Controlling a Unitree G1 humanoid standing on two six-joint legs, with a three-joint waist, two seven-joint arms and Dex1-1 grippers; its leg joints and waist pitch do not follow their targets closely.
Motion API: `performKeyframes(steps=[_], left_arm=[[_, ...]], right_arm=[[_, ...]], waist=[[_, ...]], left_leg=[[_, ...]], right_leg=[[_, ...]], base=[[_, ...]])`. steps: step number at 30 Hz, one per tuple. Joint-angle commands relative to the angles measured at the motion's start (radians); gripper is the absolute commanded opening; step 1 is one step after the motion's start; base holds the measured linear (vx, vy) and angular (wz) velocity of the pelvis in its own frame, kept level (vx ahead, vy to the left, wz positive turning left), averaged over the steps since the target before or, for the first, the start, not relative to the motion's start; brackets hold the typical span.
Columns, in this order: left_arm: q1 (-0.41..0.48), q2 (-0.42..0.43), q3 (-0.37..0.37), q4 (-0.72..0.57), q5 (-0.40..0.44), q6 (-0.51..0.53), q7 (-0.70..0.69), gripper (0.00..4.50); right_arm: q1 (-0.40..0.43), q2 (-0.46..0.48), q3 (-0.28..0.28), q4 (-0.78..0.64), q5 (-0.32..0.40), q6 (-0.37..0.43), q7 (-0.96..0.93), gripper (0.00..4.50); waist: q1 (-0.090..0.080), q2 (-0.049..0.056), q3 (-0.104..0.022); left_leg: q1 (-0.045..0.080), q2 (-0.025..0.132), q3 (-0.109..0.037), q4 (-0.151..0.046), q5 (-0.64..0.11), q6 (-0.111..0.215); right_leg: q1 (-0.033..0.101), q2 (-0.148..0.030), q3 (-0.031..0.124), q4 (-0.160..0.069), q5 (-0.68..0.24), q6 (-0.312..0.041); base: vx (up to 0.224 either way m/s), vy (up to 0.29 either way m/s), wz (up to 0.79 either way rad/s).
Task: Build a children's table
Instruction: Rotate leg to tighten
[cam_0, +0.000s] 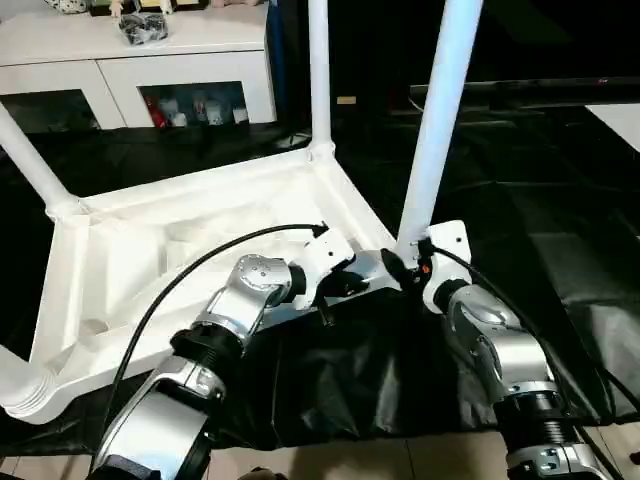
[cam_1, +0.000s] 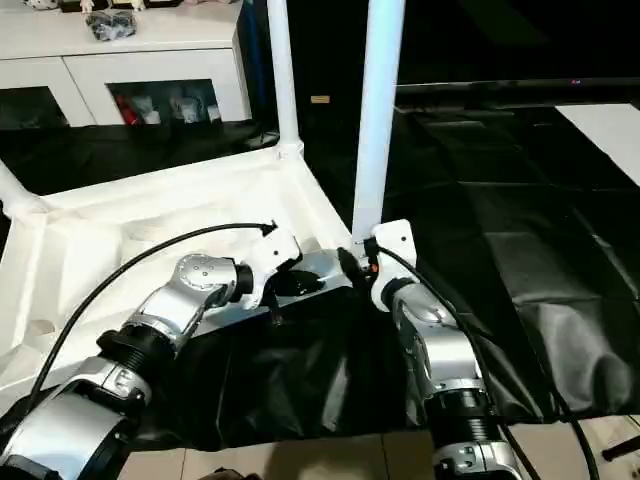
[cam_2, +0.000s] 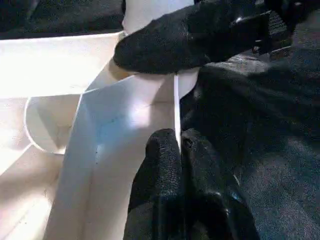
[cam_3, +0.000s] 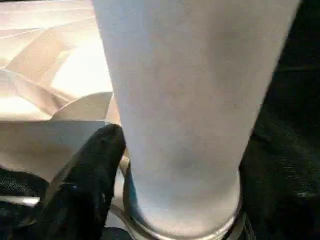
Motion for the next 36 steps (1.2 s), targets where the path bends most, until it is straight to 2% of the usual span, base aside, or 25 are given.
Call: performKeyframes(steps=[1,4,5,7,8,9,10,11,13,15,19,23,27,29,30,32,36], left_arm=[[0.001,-0.010,-0.037,-0.046,-0.033,-0.048,-0.076,0.00],[0.010,0.020,-0.036,-0.059,-0.048,-0.058,-0.146,0.00],[0.016,0.035,-0.037,-0.069,-0.056,-0.061,-0.186,0.00],[0.021,0.053,-0.040,-0.080,-0.064,-0.064,-0.232,0.00],[0.023,0.068,-0.044,-0.087,-0.070,-0.063,-0.267,0.00],[0.025,0.078,-0.046,-0.092,-0.074,-0.063,-0.292,0.00],[0.027,0.087,-0.047,-0.095,-0.077,-0.064,-0.312,0.00],[0.028,0.097,-0.049,-0.096,-0.080,-0.065,-0.335,0.00],[0.029,0.116,-0.055,-0.094,-0.082,-0.066,-0.366,0.00],[0.030,0.133,-0.059,-0.096,-0.088,-0.064,-0.392,0.00],[0.034,0.152,-0.062,-0.107,-0.091,-0.058,-0.425,0.00],[0.034,0.169,-0.062,-0.116,-0.099,-0.044,-0.466,0.00],[0.030,0.173,-0.060,-0.104,-0.095,-0.054,-0.464,0.00],[0.031,0.172,-0.062,-0.101,-0.092,-0.058,-0.460,0.00],[0.030,0.169,-0.061,-0.098,-0.090,-0.062,-0.451,0.00],[0.027,0.157,-0.055,-0.089,-0.087,-0.068,-0.420,0.00],[0.020,0.126,-0.032,-0.081,-0.089,-0.063,-0.352,0.00]], right_arm=[[0.020,-0.016,0.084,-0.034,0.037,0.038,0.124,3.77],[0.040,-0.096,0.107,-0.091,0.053,0.031,0.242,3.77],[0.054,-0.140,0.123,-0.122,0.065,0.029,0.312,3.77],[0.071,-0.184,0.133,-0.151,0.084,0.026,0.392,3.77],[0.083,-0.216,0.143,-0.167,0.094,0.023,0.447,3.77],[0.091,-0.237,0.149,-0.178,0.100,0.021,0.487,3.77],[0.098,-0.254,0.155,-0.187,0.106,0.025,0.520,3.77],[0.105,-0.271,0.163,-0.196,0.113,0.028,0.555,3.77],[0.112,-0.293,0.174,-0.211,0.132,0.037,0.606,3.77],[0.112,-0.306,0.183,-0.220,0.151,0.054,0.640,3.77],[0.112,-0.327,0.214,-0.228,0.151,0.065,0.684,3.39],[0.121,-0.345,0.234,-0.245,0.151,0.065,0.728,3.06],[0.130,-0.350,0.243,-0.254,0.148,0.059,0.737,2.72],[0.135,-0.350,0.243,-0.261,0.152,0.064,0.734,2.68],[0.139,-0.348,0.243,-0.266,0.154,0.064,0.731,2.65],[0.149,-0.337,0.234,-0.275,0.157,0.058,0.711,2.62],[0.166,-0.296,0.212,-0.274,0.152,0.044,0.641,2.62]], waist=[[0.007,-0.017,-0.068],[0.010,-0.017,-0.073],[0.015,-0.018,-0.077],[0.022,-0.022,-0.078],[0.029,-0.020,-0.076],[0.032,-0.022,-0.076],[0.033,-0.026,-0.075],[0.037,-0.022,-0.073],[0.040,-0.024,-0.069],[0.043,-0.024,-0.067],[0.049,-0.024,-0.065],[0.052,-0.024,-0.066],[0.052,-0.022,-0.067],[0.052,-0.022,-0.068],[0.053,-0.017,-0.067],[0.052,-0.015,-0.066],[0.054,-0.015,-0.065]], left_leg=[[0.016,0.058,-0.037,-0.075,-0.259,0.042],[0.012,0.060,-0.035,-0.069,-0.213,0.067],[0.013,0.062,-0.032,-0.063,-0.173,0.089],[0.011,0.062,-0.029,-0.058,-0.147,0.113],[0.011,0.065,-0.029,-0.058,-0.151,0.118],[0.012,0.066,-0.028,-0.058,-0.156,0.120],[0.013,0.066,-0.028,-0.059,-0.162,0.119],[0.013,0.068,-0.029,-0.060,-0.176,0.114],[0.018,0.071,-0.030,-0.065,-0.217,0.092],[0.020,0.072,-0.032,-0.069,-0.239,0.075],[0.022,0.072,-0.032,-0.072,-0.259,0.052],[0.020,0.072,-0.033,-0.073,-0.244,0.049],[0.018,0.070,-0.033,-0.071,-0.232,0.053],[0.017,0.070,-0.033,-0.070,-0.227,0.056],[0.019,0.070,-0.033,-0.070,-0.233,0.055],[0.019,0.071,-0.033,-0.071,-0.243,0.052],[0.025,0.072,-0.032,-0.073,-0.271,0.039]], right_leg=[[0.045,-0.072,0.046,-0.077,-0.241,-0.195],[0.048,-0.073,0.045,-0.067,-0.177,-0.215],[0.048,-0.072,0.044,-0.059,-0.115,-0.233],[0.048,-0.070,0.043,-0.055,-0.080,-0.247],[0.049,-0.072,0.043,-0.056,-0.095,-0.251],[0.046,-0.073,0.043,-0.056,-0.107,-0.251],[0.046,-0.072,0.043,-0.058,-0.123,-0.250],[0.044,-0.074,0.043,-0.059,-0.159,-0.246],[0.040,-0.075,0.044,-0.068,-0.236,-0.233],[0.040,-0.075,0.046,-0.071,-0.276,-0.224],[0.036,-0.078,0.049,-0.075,-0.317,-0.208],[0.037,-0.078,0.049,-0.073,-0.308,-0.203],[0.038,-0.077,0.048,-0.070,-0.271,-0.214],[0.038,-0.077,0.047,-0.068,-0.260,-0.217],[0.037,-0.077,0.048,-0.070,-0.263,-0.219],[0.037,-0.077,0.048,-0.071,-0.264,-0.220],[0.032,-0.076,0.049,-0.076,-0.284,-0.218]], base=[[0.000,0.000,0.00],[0.000,0.000,0.00],[0.000,0.000,0.00],[0.000,0.000,0.00],[0.000,0.000,0.00],[0.000,0.000,0.00],[0.000,0.000,0.00],[0.000,0.000,0.00],[0.000,0.000,0.00],[0.000,0.000,0.00],[0.000,0.000,0.00],[0.000,0.000,0.00],[0.000,0.000,0.00],[0.000,0.000,0.00],[0.000,0.000,0.00],[0.000,0.000,0.00],[0.000,0.000,0.00]])
